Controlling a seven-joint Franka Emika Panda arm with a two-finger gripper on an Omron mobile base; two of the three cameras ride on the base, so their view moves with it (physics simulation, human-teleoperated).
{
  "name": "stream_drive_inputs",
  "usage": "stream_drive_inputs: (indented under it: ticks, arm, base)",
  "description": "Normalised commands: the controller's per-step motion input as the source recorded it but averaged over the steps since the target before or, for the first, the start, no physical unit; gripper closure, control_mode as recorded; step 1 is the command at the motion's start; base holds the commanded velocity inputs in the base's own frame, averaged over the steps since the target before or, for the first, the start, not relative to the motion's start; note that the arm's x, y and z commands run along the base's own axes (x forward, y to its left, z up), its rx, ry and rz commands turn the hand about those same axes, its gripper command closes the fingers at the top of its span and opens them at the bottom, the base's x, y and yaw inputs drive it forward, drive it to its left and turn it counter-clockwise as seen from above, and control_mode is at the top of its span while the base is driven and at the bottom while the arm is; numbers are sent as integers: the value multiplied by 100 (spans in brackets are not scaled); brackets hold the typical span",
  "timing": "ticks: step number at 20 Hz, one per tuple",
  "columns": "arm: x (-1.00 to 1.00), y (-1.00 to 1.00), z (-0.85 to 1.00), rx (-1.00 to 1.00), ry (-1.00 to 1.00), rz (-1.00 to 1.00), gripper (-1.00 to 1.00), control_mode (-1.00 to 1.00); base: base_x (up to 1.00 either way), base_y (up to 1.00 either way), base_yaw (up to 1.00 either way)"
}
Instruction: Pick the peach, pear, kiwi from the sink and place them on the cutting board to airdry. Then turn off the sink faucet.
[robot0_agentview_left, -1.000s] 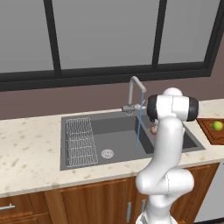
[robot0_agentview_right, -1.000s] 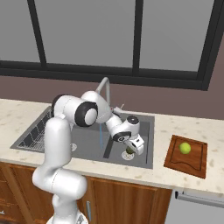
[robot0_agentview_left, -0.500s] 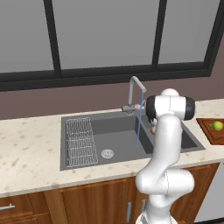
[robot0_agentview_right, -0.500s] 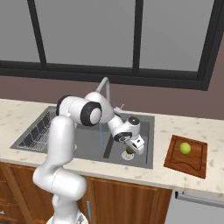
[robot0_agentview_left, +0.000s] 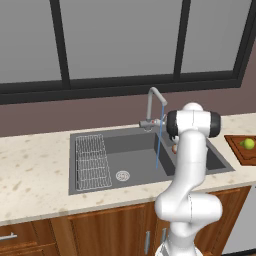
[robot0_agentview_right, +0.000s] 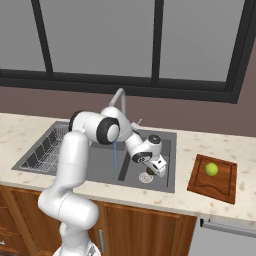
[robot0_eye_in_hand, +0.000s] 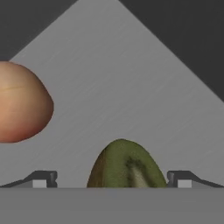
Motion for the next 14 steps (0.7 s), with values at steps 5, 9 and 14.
stream_drive_inputs:
  ticks: [5,9,14]
  arm:
    - [7,0,-11,0,0,0,100,-100]
    - [0,-1,2,0,-2,0,100,-100]
    - [-2,0,30,0,-8,0,100,-100]
  base:
    - [0,0,0]
    - [0,0,0]
    - [0,0,0]
